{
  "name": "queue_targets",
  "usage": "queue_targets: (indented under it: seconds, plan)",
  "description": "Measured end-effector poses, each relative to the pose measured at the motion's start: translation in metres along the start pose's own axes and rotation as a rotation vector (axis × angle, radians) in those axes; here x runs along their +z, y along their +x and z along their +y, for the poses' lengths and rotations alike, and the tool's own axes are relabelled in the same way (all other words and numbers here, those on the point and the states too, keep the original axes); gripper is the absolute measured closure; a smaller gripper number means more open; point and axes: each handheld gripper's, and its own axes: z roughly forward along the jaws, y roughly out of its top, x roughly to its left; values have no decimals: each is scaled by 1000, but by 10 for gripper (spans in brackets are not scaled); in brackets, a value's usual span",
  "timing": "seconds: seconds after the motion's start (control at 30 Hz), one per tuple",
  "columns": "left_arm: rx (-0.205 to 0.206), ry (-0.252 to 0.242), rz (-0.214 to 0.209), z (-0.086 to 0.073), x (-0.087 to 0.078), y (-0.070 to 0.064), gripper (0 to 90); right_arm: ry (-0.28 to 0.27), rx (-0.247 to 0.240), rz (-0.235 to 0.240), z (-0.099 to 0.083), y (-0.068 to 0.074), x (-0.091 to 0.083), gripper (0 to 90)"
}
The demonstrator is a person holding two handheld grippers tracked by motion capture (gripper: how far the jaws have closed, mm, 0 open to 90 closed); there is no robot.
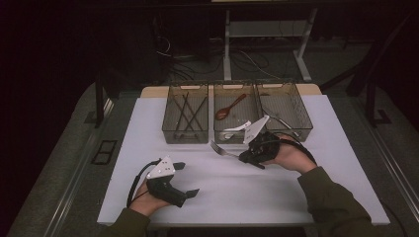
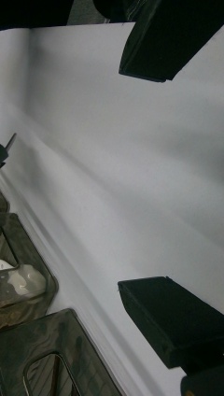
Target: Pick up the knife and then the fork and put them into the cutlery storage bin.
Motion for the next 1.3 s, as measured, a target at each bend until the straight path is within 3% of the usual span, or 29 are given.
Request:
queue_targets:
  seconds: [0.37, 0.83, 1.3]
  plan:
    - [11, 14, 7, -1, 1, 0, 0, -166, 128, -50, -21, -14, -22, 827]
    - [17, 21, 10, -2, 1, 1, 0, -329, 302, -135, -55, -37, -48, 827]
    - [19, 27, 9, -2, 1, 1, 0, -443, 391, -245, -79, -50, -75, 827]
